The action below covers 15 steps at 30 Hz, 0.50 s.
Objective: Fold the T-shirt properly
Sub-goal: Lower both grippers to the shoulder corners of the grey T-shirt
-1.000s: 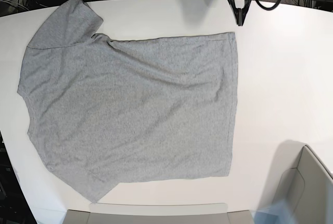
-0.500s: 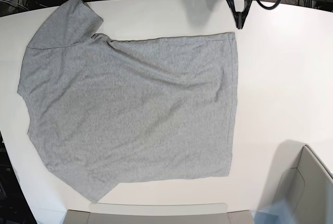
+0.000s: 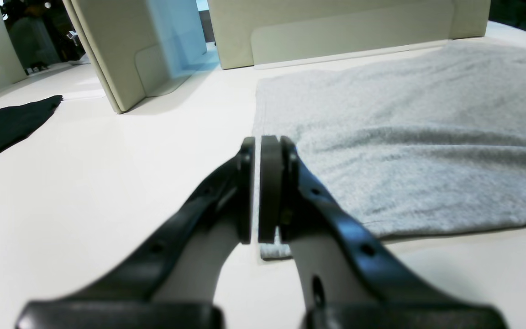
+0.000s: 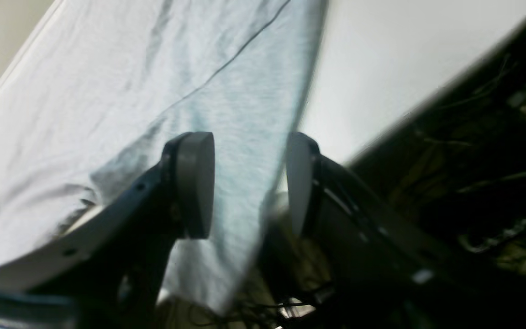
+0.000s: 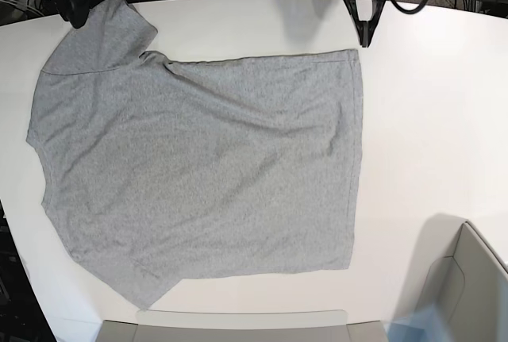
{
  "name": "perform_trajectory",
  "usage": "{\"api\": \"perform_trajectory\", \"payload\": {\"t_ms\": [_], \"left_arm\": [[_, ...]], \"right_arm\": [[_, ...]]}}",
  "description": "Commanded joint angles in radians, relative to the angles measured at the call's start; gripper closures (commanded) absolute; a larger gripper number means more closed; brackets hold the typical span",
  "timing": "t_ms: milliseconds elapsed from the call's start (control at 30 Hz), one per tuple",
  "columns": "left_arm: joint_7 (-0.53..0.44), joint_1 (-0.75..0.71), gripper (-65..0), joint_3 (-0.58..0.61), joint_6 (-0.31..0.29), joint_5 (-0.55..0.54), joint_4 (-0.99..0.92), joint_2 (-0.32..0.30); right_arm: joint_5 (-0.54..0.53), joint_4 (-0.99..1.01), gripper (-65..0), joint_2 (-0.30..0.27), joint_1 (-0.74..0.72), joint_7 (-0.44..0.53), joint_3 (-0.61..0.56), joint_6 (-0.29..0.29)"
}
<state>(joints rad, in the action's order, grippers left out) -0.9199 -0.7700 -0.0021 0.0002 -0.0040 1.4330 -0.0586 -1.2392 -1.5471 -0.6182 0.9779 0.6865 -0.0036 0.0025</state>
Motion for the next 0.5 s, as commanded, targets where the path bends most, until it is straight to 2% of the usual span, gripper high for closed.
{"api": "perform_trajectory", "payload": {"t_ms": [0, 133, 367, 467], "left_arm": [[-0.028, -0.012, -3.3, -0.002, 0.002, -0.004, 0.013, -0.002], [-0.028, -0.012, -3.3, -0.003, 0.002, -0.004, 0.013, -0.002], [-0.028, -0.010, -3.3, -0.003, 0.002, -0.004, 0.015, -0.002], [-0.028, -0.009, -3.3, -0.003, 0.002, -0.004, 0.015, -0.004]], "right_arm": [[-0.018, -0.003, -26.1, -0.007, 0.006, 0.012, 0.004, 0.004], [-0.026, -0.002, -26.1, 0.040, -0.026, -0.037, 0.014, 0.004], [-0.029, 0.015, -26.1, 0.067, -0.030, -0.050, 0.014, 0.004], [-0.075, 0.047, -26.1, 0.071, -0.053, -0.050, 0.011, 0.004]]}}
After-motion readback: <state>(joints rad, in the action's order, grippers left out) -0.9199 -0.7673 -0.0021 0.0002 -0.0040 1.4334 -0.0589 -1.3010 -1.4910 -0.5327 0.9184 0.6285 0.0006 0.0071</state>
